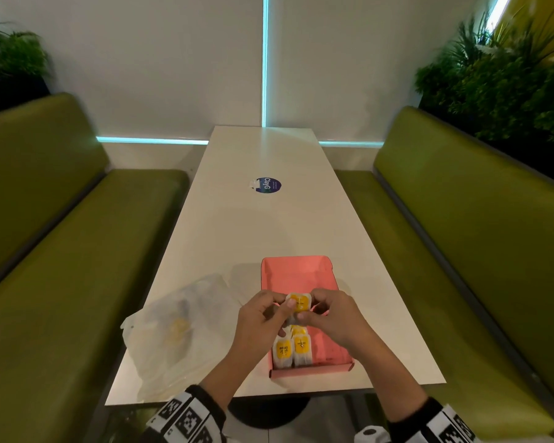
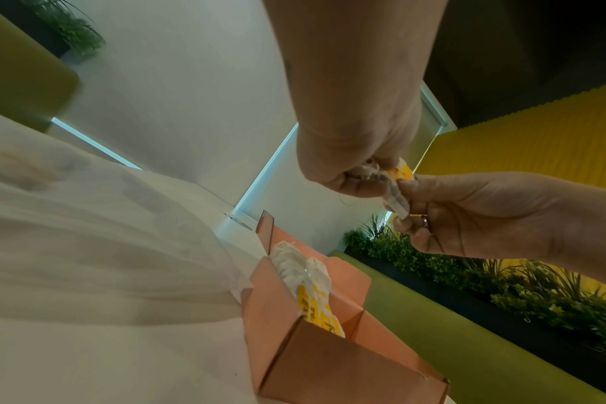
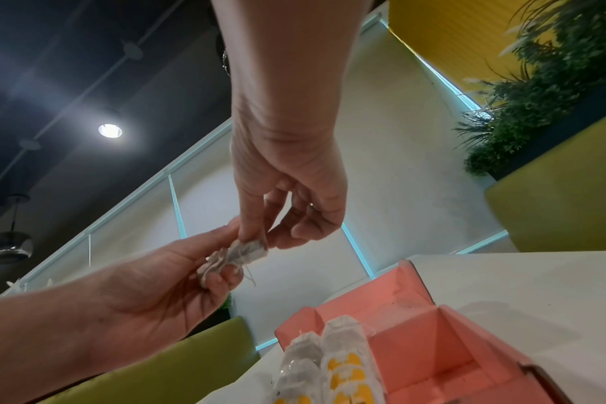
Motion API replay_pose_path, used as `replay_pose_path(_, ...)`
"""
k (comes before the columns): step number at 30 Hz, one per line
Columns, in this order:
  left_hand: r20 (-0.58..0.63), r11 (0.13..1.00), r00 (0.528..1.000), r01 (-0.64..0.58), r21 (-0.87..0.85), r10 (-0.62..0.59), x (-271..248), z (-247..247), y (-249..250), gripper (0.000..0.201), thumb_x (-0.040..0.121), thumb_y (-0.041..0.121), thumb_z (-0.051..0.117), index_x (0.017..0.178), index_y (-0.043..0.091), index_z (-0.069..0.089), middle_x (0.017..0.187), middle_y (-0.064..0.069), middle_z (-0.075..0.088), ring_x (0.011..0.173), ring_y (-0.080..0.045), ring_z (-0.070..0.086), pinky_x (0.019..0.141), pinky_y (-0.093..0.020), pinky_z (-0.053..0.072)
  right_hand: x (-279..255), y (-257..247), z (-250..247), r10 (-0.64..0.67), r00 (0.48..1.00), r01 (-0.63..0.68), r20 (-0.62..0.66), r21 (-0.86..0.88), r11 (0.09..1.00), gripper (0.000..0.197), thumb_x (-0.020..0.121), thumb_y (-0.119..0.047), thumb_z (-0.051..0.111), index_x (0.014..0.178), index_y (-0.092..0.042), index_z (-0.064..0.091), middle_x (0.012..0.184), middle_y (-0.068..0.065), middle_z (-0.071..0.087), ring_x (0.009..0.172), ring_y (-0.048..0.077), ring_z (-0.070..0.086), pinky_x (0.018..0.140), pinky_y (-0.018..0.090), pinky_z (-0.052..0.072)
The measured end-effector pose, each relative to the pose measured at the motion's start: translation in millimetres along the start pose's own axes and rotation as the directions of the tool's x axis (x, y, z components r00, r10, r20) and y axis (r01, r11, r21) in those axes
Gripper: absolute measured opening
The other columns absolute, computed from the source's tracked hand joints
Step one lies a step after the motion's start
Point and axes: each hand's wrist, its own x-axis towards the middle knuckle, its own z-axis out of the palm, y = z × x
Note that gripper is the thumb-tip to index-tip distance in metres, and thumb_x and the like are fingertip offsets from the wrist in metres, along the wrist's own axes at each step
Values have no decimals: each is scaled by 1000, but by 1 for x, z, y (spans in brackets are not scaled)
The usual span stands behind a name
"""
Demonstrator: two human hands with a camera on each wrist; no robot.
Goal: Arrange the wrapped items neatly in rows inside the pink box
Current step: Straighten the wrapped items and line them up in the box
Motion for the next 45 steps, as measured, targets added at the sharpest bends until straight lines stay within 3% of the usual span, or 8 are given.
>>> replay_pose_path(3,11,999,1000,15,29,-16,1,1,0,3,87,23,63,86,22,65,77,-1,64,54,-7,58,52,-28,53,4,10,-2,59,997,-59,-56,11,998,18,72,-23,79,80,-9,70,72,0,63,69,13,54,67,25,46)
replay_pose_path(6,46,973,995,80,215,-92,5,1,-10,10,83,26,69,92,22,67,87,3,63,75,-5,60,66,-24,53,7,34,-4,166,978,-168,-129,-3,986,32,68,-31,81,81,-4,68,77,9,66,72,22,58,72,37,51)
replay_pose_path(8,143,874,982,37,485,-121,4,2,-19,20,81,27,70,99,21,66,97,8,57,88,-7,58,80,-21,49,6,50,-3,222,970,-228,-99,-63,972,41,69,-32,81,82,2,63,75,14,64,67,20,56,69,38,51)
replay_pose_path(12,306,635,945,-166,754,-116,-5,17,-29,28,84,23,59,111,25,55,121,7,46,102,-12,52,79,-19,42,-1,69,5,249,967,-256,-60,-211,943,35,76,-36,74,80,-2,64,81,14,67,74,22,60,70,33,52)
replay_pose_path(19,364,543,913,-214,812,-185,-9,32,-46,47,80,16,63,122,21,42,133,0,37,116,-17,43,89,-28,46,-3,83,18,208,977,-215,-54,-312,925,18,82,-27,68,70,-17,59,69,-2,56,68,12,49,55,12,35)
replay_pose_path(27,357,508,919,-228,831,-171,-9,33,-50,41,85,16,59,124,22,47,132,-2,38,115,-19,44,90,-28,47,-4,84,14,200,973,-154,111,-328,932,31,80,-24,69,60,-32,47,72,-7,55,67,7,48,62,16,39)
replay_pose_path(35,344,492,927,-233,839,-147,-9,34,-52,31,88,20,57,119,23,53,127,-1,40,109,-19,47,89,-29,48,0,77,19,209,942,-92,262,-397,913,36,81,-28,68,56,-22,43,64,-2,46,65,12,42,55,19,29)
replay_pose_path(45,319,517,936,-202,832,-149,-11,35,-56,30,88,18,59,118,19,56,128,-1,37,106,-17,48,92,-28,47,11,75,28,347,884,-193,315,-430,882,32,81,-15,64,53,-21,49,58,-6,45,55,7,39,58,19,34)
